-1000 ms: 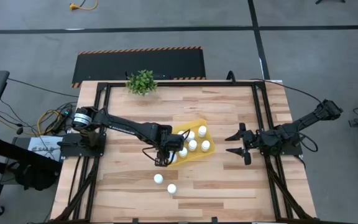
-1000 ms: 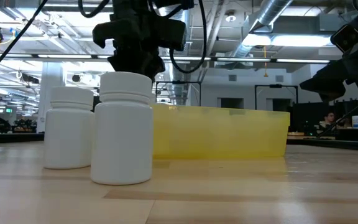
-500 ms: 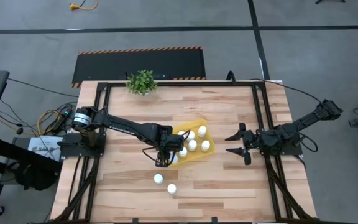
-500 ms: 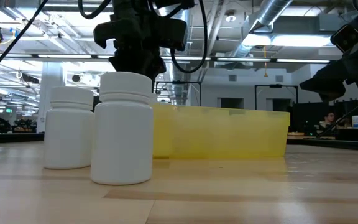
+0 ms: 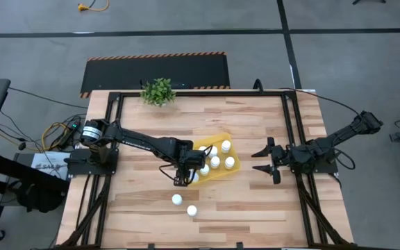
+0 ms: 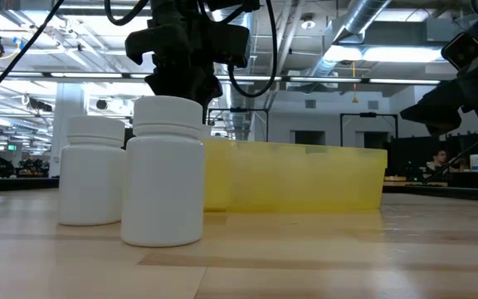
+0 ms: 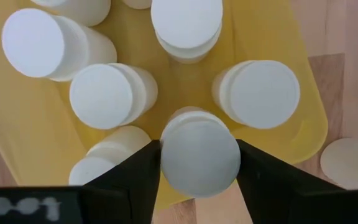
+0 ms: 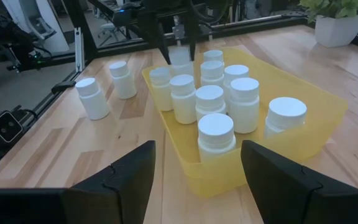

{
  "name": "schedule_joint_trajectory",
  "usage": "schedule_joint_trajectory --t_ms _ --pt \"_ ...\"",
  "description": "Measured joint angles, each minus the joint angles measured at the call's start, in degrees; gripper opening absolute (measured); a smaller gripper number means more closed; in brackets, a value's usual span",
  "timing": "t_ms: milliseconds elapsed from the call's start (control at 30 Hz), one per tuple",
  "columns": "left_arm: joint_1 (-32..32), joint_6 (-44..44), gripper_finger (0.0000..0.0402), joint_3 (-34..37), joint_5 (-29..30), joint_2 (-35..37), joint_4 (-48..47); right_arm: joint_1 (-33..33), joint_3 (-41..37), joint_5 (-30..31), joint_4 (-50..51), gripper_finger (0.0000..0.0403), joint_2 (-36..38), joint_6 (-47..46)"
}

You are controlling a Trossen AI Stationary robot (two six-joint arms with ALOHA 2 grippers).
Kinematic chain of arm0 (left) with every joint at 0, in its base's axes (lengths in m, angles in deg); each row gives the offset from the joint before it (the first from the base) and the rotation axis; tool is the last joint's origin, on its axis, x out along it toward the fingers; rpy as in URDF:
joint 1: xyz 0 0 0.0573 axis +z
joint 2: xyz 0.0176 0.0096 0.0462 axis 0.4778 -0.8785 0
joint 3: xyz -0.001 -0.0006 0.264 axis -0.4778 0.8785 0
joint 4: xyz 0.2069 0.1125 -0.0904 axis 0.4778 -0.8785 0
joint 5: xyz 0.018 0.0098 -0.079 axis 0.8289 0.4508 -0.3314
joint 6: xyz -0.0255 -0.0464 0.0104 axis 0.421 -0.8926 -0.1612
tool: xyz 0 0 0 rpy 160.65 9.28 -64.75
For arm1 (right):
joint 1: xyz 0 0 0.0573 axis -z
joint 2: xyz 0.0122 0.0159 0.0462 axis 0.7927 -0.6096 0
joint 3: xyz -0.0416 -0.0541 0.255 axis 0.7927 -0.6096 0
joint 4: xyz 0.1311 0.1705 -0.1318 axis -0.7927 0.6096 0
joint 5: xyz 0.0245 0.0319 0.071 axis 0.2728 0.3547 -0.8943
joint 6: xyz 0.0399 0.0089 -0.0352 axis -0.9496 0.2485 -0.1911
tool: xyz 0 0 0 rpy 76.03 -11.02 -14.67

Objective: Pick and place pill bottles into a basket
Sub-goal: Put the white pill bottle into the yellow bin

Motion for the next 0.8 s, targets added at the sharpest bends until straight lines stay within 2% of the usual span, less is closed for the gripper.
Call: schedule_joint_trajectory --t_ms 300,800 --pt "-0.1 0.1 0.022 0.0 -0.1 0.0 0.0 0.0 0.0 0.0 0.0 0.023 0.0 0.0" --pt "-0.1 0.8 0.0222 -2.8 -0.2 1.3 -2.0 0.0 0.0 0.0 0.0 0.023 0.0 0.0"
